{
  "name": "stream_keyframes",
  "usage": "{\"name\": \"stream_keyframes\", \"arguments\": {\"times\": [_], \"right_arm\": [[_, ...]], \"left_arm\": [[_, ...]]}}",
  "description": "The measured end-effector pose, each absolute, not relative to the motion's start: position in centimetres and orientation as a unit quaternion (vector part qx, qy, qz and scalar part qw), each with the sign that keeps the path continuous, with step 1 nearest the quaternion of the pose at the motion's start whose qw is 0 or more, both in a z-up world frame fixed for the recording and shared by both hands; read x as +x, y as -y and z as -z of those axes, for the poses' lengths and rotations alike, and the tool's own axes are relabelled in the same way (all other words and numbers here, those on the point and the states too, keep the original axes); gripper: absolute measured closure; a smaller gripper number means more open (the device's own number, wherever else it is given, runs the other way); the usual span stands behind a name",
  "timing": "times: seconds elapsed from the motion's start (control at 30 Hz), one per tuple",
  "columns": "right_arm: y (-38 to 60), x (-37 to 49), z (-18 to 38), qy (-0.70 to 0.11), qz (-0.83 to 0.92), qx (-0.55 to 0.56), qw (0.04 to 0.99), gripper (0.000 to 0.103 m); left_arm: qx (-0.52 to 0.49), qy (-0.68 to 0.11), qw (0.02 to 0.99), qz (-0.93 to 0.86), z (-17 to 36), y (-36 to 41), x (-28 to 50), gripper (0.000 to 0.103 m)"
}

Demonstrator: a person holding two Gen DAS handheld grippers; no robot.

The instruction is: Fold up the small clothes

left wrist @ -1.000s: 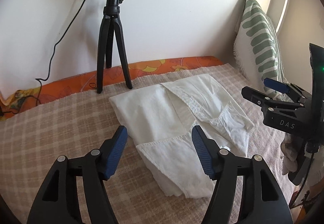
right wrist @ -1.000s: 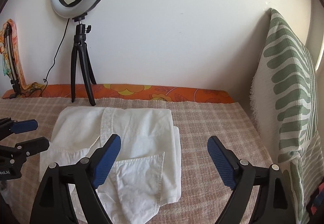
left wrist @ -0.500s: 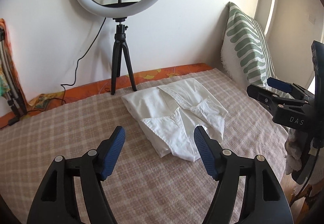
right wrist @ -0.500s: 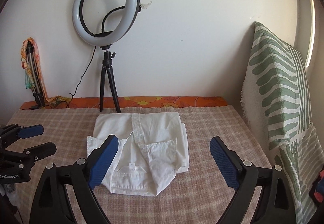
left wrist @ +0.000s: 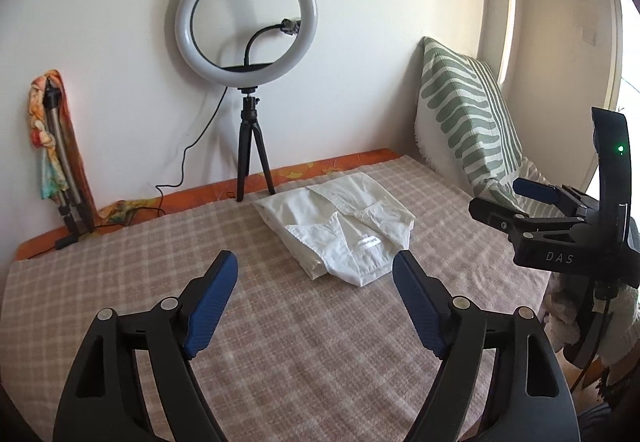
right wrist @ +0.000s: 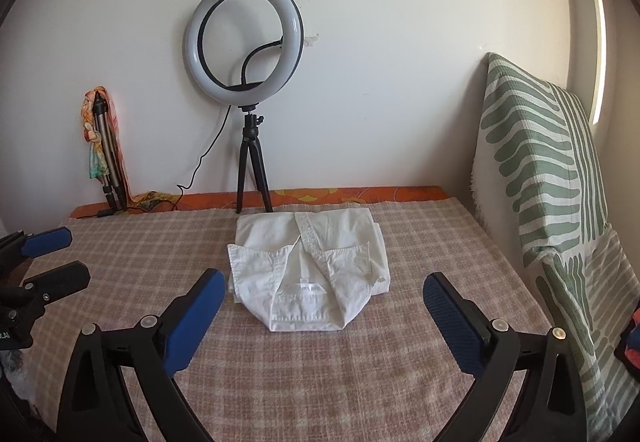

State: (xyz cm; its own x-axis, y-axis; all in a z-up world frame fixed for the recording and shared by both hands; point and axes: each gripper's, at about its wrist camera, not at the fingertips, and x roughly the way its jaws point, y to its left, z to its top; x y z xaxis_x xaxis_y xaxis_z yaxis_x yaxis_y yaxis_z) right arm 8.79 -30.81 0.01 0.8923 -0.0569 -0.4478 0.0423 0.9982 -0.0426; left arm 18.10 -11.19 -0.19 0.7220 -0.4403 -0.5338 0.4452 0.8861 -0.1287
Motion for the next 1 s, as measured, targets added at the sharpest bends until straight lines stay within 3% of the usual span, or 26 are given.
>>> {"name": "stream_keyframes", "arguments": {"times": [1.0], "right_arm": [[26.0,4.4,5.1,-0.223,0.033,0.014,0.974,0.0]], "left_arm": [[0.023,-0.293,0.935,0.201,4.0,7.5,12.4,0.019]]}}
